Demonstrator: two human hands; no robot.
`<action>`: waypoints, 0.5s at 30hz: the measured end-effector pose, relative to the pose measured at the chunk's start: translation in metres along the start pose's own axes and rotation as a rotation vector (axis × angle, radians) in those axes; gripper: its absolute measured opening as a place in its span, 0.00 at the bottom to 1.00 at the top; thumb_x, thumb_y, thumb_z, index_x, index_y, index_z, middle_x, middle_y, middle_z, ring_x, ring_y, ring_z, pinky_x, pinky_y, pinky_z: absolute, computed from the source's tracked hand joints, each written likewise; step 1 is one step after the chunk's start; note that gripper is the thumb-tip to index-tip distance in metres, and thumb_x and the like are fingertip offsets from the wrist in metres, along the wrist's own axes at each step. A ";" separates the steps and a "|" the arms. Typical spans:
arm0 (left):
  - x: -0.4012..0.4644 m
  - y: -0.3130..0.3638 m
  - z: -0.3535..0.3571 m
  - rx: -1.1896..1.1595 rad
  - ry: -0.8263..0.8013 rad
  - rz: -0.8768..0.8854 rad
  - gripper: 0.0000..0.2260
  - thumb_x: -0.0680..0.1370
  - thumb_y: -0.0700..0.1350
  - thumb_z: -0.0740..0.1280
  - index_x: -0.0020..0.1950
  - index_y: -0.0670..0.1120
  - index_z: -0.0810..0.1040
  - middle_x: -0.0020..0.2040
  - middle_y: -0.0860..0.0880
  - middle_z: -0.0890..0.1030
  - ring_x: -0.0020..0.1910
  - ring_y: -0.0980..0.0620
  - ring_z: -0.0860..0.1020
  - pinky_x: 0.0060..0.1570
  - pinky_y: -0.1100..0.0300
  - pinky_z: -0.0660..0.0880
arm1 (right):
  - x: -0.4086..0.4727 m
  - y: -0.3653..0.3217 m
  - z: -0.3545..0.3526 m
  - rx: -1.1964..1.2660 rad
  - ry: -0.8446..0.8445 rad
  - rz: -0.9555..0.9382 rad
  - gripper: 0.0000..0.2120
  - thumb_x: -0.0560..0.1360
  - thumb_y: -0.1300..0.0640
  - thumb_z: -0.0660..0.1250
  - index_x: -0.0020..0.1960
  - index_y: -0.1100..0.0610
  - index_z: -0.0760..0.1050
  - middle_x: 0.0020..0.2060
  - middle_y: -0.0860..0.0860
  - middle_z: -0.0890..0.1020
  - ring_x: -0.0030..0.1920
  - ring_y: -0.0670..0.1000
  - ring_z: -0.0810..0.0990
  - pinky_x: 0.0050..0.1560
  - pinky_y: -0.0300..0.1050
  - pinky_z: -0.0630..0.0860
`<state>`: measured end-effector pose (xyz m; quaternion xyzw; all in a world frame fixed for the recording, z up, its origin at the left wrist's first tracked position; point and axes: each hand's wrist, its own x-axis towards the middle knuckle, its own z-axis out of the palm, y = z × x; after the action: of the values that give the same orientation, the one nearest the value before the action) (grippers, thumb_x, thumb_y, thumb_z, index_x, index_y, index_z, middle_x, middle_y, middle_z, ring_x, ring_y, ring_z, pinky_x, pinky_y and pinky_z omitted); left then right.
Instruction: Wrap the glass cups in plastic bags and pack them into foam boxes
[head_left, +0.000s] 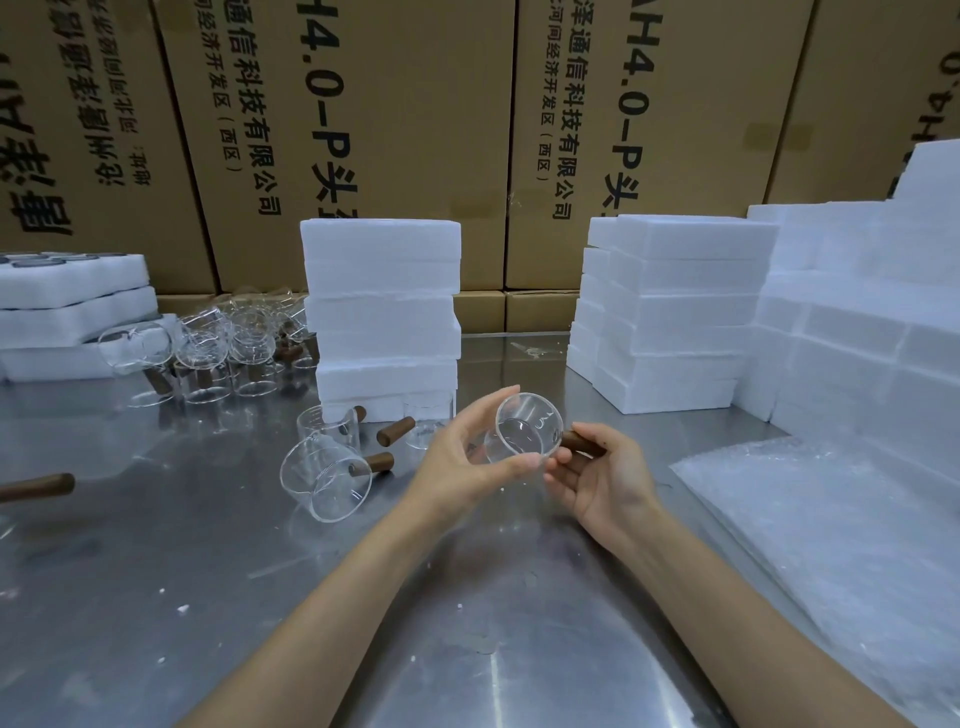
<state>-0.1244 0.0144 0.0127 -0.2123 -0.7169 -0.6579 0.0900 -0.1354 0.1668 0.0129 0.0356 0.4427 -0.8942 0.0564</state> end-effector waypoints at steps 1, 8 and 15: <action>0.001 -0.001 0.000 0.018 0.010 0.009 0.27 0.70 0.33 0.75 0.66 0.49 0.73 0.58 0.57 0.78 0.53 0.73 0.75 0.48 0.77 0.70 | 0.000 0.000 0.000 -0.010 0.000 -0.001 0.11 0.75 0.58 0.60 0.35 0.61 0.72 0.22 0.51 0.72 0.24 0.49 0.75 0.26 0.37 0.76; -0.001 -0.010 0.007 0.159 0.176 0.076 0.26 0.63 0.48 0.81 0.56 0.56 0.73 0.52 0.60 0.78 0.53 0.68 0.75 0.51 0.74 0.71 | -0.001 0.005 0.004 -0.081 -0.012 -0.004 0.10 0.75 0.58 0.61 0.37 0.59 0.73 0.25 0.51 0.78 0.25 0.48 0.78 0.27 0.38 0.76; 0.000 -0.013 0.011 0.237 0.331 -0.006 0.20 0.66 0.54 0.77 0.55 0.56 0.75 0.48 0.57 0.80 0.47 0.65 0.76 0.44 0.73 0.70 | 0.004 0.000 0.003 -0.760 0.056 -0.336 0.10 0.78 0.58 0.61 0.38 0.57 0.71 0.30 0.49 0.78 0.29 0.46 0.75 0.31 0.40 0.72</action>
<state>-0.1282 0.0251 -0.0007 -0.0870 -0.7654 -0.5951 0.2289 -0.1389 0.1641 0.0138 -0.0362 0.7424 -0.6625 -0.0933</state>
